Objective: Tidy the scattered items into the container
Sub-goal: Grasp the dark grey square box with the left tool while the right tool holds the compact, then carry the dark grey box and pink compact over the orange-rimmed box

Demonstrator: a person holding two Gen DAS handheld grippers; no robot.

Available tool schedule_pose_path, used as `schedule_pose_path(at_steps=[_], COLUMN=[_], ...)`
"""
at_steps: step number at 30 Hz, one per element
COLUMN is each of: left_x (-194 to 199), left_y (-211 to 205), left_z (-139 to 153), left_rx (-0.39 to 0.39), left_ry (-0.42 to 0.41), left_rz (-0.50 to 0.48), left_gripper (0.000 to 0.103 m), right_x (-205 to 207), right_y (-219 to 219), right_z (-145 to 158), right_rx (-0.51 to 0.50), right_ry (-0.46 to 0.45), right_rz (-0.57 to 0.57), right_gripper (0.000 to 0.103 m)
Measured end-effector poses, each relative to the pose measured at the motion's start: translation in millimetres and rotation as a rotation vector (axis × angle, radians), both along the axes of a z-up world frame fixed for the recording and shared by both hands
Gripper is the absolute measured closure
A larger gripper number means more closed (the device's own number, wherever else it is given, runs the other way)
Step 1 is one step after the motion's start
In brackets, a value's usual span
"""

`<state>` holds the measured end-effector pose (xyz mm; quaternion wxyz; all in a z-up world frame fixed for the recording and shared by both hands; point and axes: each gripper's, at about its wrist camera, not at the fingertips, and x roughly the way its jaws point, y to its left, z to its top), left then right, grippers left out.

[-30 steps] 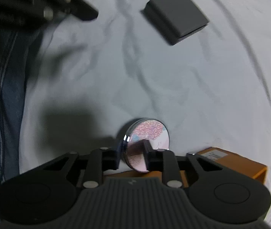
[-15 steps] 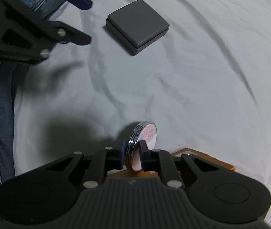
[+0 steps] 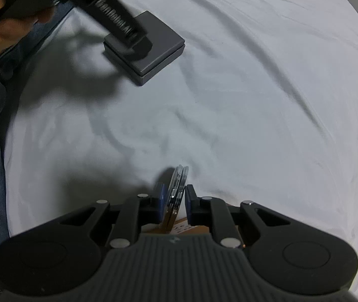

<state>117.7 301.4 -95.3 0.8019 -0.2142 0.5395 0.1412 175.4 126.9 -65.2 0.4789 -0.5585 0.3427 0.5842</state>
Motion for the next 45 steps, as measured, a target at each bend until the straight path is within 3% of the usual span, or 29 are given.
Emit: schedule_pose_path(at_steps=[5,7,11,15,19,22,27,36,45], left_x=[-1,0,-1,0,-5,-8,-4,18,10], left_y=[20,25,31,26,22,19,0,-39,-58], left_z=[-15,-22,-36,-34,-15,-3,7,-3,13], left_rx=[-0.129,-0.182,-0.269,-0.245,-0.200,-0.180,-0.125,-0.153,-0.042], left_ry=[-0.022,-0.027,-0.043,-0.044,-0.081,-0.103,-0.138,-0.128,-0.162], left_rz=[0.066,0.089,0.119,0.116,0.108,0.091,0.023,-0.072,-0.119], left_gripper=[0.027,0.018,0.016,0.017,0.043,0.052,0.057,0.064,0.065], right_x=[1,2,6,7,8,7,4,4,13], right_y=[1,3,2,0,-1,-2,-4,-4,-11], right_z=[-3,-6,-3,2,3,4,4,4,15], right_rx=[0.001,0.001,0.005,0.004,0.004,0.003,-0.005,0.007,0.049], right_ry=[0.013,0.015,0.025,0.036,0.040,0.039,0.037,0.052,0.080], right_rz=[0.006,0.006,0.000,-0.005,-0.011,-0.010,-0.015,-0.037,-0.067], right_gripper=[0.085,0.085,0.085,0.085,0.085,0.084,0.084,0.085,0.088])
